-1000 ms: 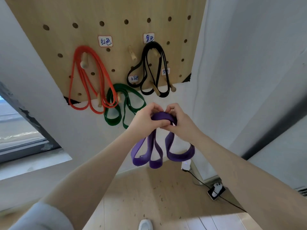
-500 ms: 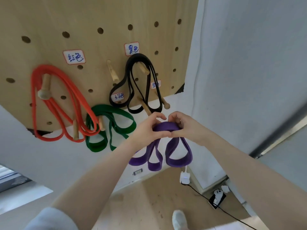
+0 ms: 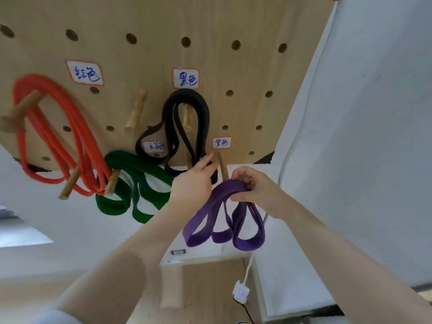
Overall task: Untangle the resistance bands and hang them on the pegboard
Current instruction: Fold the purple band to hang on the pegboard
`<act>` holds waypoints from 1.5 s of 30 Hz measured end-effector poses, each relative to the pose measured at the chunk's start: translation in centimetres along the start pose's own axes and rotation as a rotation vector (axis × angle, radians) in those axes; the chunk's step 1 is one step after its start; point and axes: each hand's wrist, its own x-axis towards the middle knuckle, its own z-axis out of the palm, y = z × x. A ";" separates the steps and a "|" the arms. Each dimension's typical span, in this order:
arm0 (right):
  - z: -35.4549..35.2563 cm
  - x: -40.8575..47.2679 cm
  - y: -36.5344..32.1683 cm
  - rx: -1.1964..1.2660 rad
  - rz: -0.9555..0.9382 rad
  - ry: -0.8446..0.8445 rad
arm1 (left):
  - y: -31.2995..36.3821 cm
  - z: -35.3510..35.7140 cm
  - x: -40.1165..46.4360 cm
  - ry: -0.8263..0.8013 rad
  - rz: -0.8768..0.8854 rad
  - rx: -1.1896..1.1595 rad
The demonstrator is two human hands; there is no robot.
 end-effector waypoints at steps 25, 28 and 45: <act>-1.2 7.2 4.0 -0.506 -0.393 0.351 | 2.7 3.1 2.7 0.219 -0.295 -0.074; -1.4 6.8 5.0 -0.435 -0.408 0.305 | 2.8 3.3 2.5 0.295 -0.309 -0.118; -0.4 7.2 3.9 -0.381 -0.334 0.434 | 2.4 2.6 3.1 0.228 -0.329 -0.052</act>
